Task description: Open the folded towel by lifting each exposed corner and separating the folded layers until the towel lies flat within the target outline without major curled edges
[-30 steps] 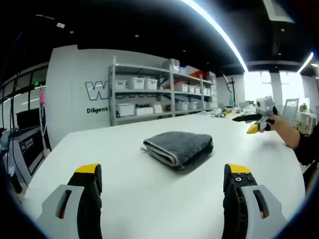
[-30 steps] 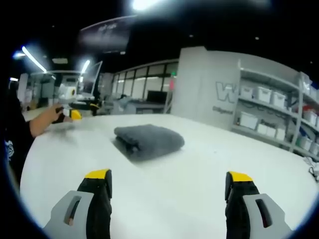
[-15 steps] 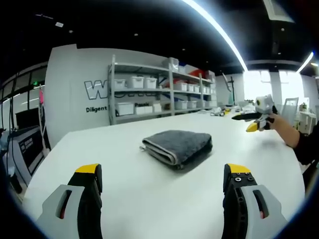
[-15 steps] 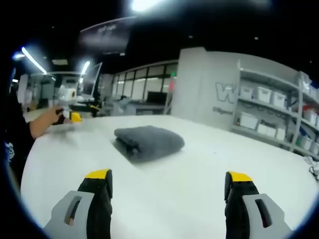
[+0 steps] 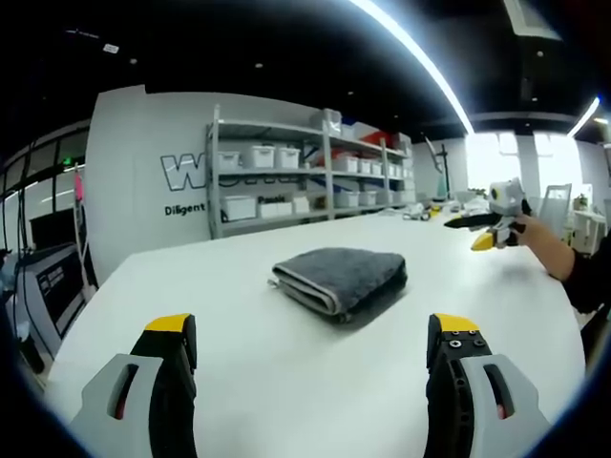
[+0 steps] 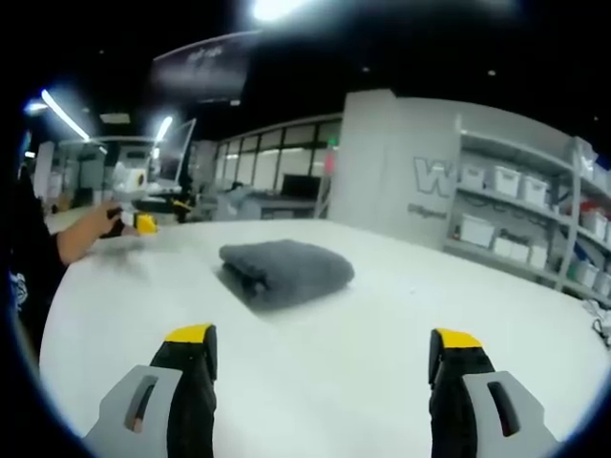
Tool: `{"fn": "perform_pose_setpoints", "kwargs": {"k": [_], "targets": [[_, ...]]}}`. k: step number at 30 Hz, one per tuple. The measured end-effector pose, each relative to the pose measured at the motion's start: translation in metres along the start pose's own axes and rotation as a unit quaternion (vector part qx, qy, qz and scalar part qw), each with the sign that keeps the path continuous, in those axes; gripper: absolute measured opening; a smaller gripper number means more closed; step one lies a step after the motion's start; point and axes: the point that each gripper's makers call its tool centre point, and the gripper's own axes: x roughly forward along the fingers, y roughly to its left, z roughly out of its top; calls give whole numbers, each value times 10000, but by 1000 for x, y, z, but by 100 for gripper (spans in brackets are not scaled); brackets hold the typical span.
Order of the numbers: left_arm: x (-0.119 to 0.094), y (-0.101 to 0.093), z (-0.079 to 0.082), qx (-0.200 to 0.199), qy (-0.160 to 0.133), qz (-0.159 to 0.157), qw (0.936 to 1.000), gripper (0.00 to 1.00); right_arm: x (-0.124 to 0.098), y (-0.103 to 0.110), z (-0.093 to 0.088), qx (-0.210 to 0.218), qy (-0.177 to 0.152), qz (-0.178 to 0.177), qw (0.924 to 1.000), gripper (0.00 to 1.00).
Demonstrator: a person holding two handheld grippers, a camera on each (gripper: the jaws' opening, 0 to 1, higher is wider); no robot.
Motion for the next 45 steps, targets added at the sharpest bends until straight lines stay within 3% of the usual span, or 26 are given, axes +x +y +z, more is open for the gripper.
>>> {"fn": "perform_pose_setpoints", "kwargs": {"k": [9, 11, 15, 16, 21, 32, 41, 45], "targets": [[-1, -4, 0, -37, -11, -16, 10000, 98, 0, 3, 2, 45, -35, 50, 10000, 94], [0, -11, 8, -386, -198, -155, 9989, 97, -2, 4, 4, 90, -64, 91, 9999, 95], [1, -19, 12, -974, -208, -205, 9948, 93, -10, 5, 19, -120, -39, 65, 9999, 97], [2, -22, 17, -1051, -322, -212, 9937, 93, -13, 5, 24, -173, -40, 61, 9998, 98], [6, -37, 22, -757, -268, -307, 9963, 98, -23, 2, 45, -427, -29, 31, 9991, 99], [5, -22, 44, -620, -404, -272, 9969, 99, -24, -2, 63, -670, -5, 33, 9977, 99], [3, -17, 52, -937, -550, -279, 9937, 99, -17, -12, 61, -754, 174, 54, 9970, 98], [8, -14, 54, -950, -567, -227, 9936, 99, -14, -18, 74, -894, 219, 58, 9957, 97]]}}
